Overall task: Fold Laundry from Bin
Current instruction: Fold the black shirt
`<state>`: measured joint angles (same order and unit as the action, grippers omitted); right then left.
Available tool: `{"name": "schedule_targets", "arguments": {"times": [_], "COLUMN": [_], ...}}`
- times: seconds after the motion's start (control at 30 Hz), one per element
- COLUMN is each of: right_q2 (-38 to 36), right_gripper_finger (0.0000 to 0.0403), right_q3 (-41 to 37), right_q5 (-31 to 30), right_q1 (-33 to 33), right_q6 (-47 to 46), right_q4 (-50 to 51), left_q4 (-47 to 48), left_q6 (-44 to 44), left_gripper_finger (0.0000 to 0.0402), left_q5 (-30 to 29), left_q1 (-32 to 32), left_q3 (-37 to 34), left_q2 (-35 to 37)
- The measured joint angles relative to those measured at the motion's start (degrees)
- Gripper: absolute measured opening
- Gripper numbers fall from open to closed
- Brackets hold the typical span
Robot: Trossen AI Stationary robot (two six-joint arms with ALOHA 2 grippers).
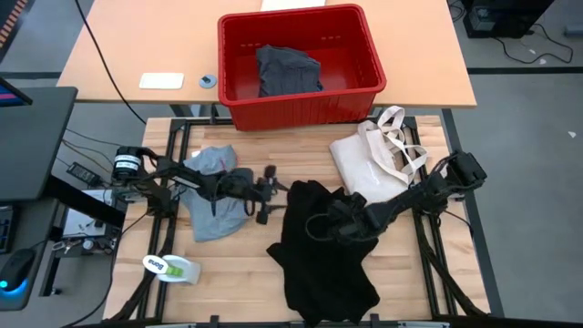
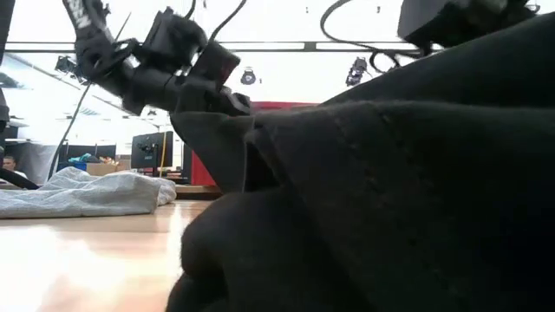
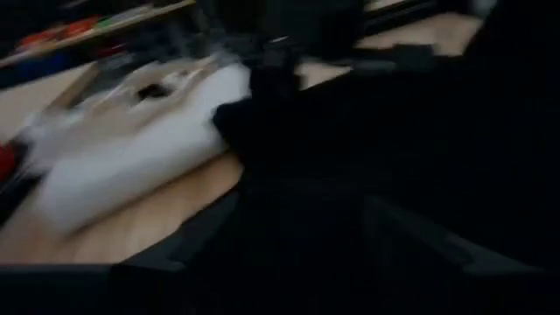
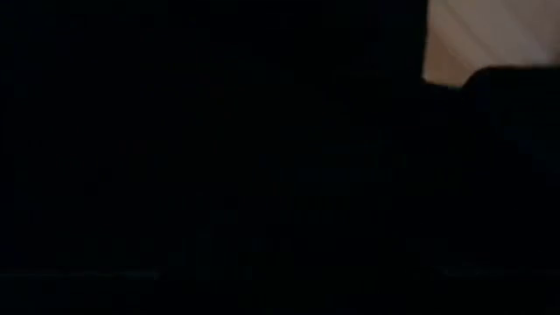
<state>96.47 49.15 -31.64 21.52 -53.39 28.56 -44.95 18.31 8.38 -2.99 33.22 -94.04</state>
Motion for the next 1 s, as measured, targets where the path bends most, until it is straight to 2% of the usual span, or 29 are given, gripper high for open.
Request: {"name": "schedule_targets", "arguments": {"times": [0.17,0.33,0.67,0.73,0.87,1.0], "right_q2": [0.0,0.0,0.0,-0.1,-2.5,-3.0], "right_gripper_finger": [0.0196,0.0196,0.0196,0.0196,0.0196,0.0196], "right_q3": [-3.1,-3.2,-3.2,-2.3,0.0,1.2], "right_q5": [3.2,2.9,9.6,10.7,12.0,18.9], "right_q1": [-4.6,-9.1,-18.8,-20.0,-19.8,-17.4], "right_q6": [10.4,23.0,44.5,45.4,42.6,38.7], "right_q4": [-7.4,-16.9,-35.1,-33.1,-22.7,-17.3], "left_q4": [-6.0,-3.3,-1.9,-1.8,-0.5,1.4], "left_q6": [-5.6,-8.9,-10.3,-11.2,-13.5,-13.8], "left_gripper_finger": [0.0215,0.0197,0.0189,0.0189,0.0189,0.0189], "left_q5": [0.3,0.0,-2.5,-2.7,-2.5,-2.4], "left_q1": [-3.5,-5.1,-4.8,-4.8,-4.5,-4.1], "left_q3": [-6.2,-6.5,-6.5,-6.5,-6.5,-6.5], "left_q2": [0.0,0.0,0.0,0.0,0.0,0.0]}}
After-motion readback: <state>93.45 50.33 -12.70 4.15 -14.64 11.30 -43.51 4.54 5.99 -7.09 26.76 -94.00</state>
